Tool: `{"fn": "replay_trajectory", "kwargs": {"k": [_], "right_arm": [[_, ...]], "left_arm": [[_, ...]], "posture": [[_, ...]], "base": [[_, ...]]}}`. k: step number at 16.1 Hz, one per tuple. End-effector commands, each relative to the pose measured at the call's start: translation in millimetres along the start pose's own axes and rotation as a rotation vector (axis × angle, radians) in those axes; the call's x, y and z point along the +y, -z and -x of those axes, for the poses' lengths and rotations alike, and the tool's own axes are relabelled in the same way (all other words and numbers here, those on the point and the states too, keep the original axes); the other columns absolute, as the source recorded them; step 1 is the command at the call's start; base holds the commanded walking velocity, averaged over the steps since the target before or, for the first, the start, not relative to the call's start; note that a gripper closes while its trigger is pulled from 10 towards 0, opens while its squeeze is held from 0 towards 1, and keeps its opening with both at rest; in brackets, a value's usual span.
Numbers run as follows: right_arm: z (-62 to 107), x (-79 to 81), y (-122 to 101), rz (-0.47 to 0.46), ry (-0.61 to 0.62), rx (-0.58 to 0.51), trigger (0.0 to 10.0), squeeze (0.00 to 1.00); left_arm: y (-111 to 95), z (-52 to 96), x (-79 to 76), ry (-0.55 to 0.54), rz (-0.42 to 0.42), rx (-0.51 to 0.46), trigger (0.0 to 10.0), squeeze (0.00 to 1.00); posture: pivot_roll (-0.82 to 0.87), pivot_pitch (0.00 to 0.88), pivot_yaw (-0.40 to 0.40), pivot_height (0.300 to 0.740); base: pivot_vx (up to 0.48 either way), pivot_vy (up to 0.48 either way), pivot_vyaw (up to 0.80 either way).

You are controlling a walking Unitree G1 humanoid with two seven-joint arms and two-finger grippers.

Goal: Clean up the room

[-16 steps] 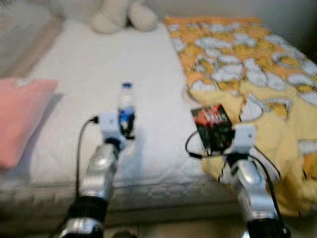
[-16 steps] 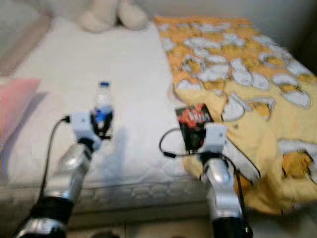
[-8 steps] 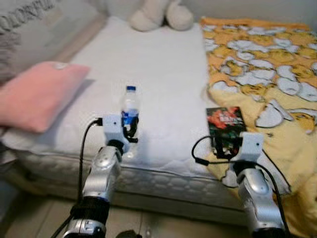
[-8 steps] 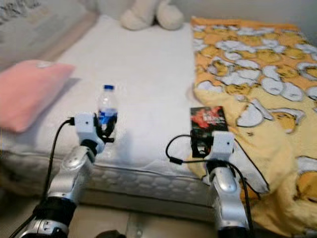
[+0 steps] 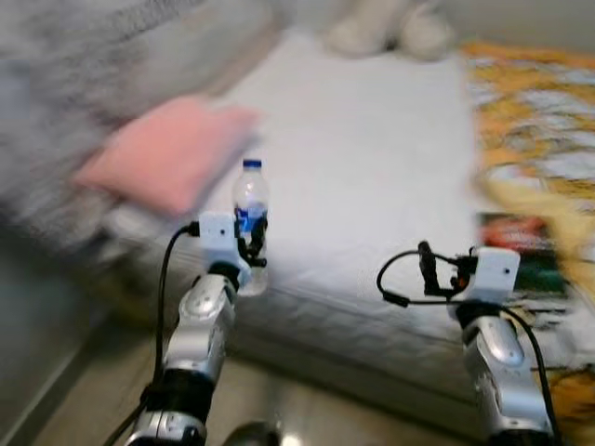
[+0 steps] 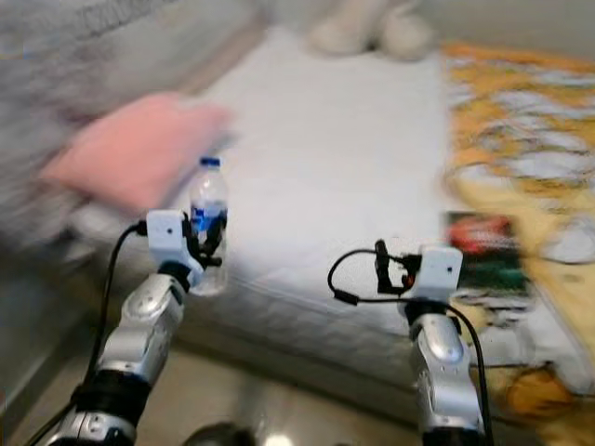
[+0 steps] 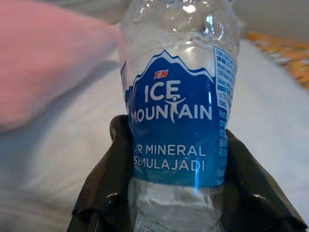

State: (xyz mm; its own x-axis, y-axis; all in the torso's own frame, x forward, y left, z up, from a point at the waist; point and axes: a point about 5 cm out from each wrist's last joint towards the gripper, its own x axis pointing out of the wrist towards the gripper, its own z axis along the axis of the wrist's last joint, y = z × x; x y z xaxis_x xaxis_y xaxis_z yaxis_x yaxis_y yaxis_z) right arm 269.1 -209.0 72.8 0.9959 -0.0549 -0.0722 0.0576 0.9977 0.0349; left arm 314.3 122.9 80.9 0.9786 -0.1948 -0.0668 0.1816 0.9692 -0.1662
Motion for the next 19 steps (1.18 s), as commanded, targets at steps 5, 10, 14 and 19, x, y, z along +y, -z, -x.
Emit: {"fn": "replay_trajectory", "kwargs": {"k": [5, 10, 14, 19], "right_arm": [[14.5, -3.4, -11.3, 0.062, 0.039, -0.125, 10.0, 0.35], [6.8, -0.4, -3.5, 0.032, 0.056, -0.063, 10.0, 0.29], [3.9, 1.7, -7.7, 0.036, 0.043, -0.083, 10.0, 0.38], [2.3, 2.2, -6.2, 0.024, 0.053, -0.081, 10.0, 0.41]], "left_arm": [[-13.8, 12.1, 4.1, 0.058, -0.108, -0.095, 10.0, 0.0], [-10.1, 2.5, -1.8, 0.058, -0.159, -0.047, 10.0, 0.0], [-10.3, -4.6, -1.2, 0.045, -0.162, -0.035, 10.0, 0.0], [-13.4, -11.2, 4.8, 0.005, -0.14, -0.033, 10.0, 0.0]], "posture": [[-0.13, 0.0, 0.051, 0.74], [-0.13, 0.0, 0.052, 0.74], [-0.13, 0.0, 0.063, 0.74], [-0.14, 0.0, 0.077, 0.74]], "base": [[-0.48, 0.0, 0.53], [-0.046, -0.175, 0.32], [0.275, -0.39, 0.52], [0.285, -0.383, 0.63]]}}
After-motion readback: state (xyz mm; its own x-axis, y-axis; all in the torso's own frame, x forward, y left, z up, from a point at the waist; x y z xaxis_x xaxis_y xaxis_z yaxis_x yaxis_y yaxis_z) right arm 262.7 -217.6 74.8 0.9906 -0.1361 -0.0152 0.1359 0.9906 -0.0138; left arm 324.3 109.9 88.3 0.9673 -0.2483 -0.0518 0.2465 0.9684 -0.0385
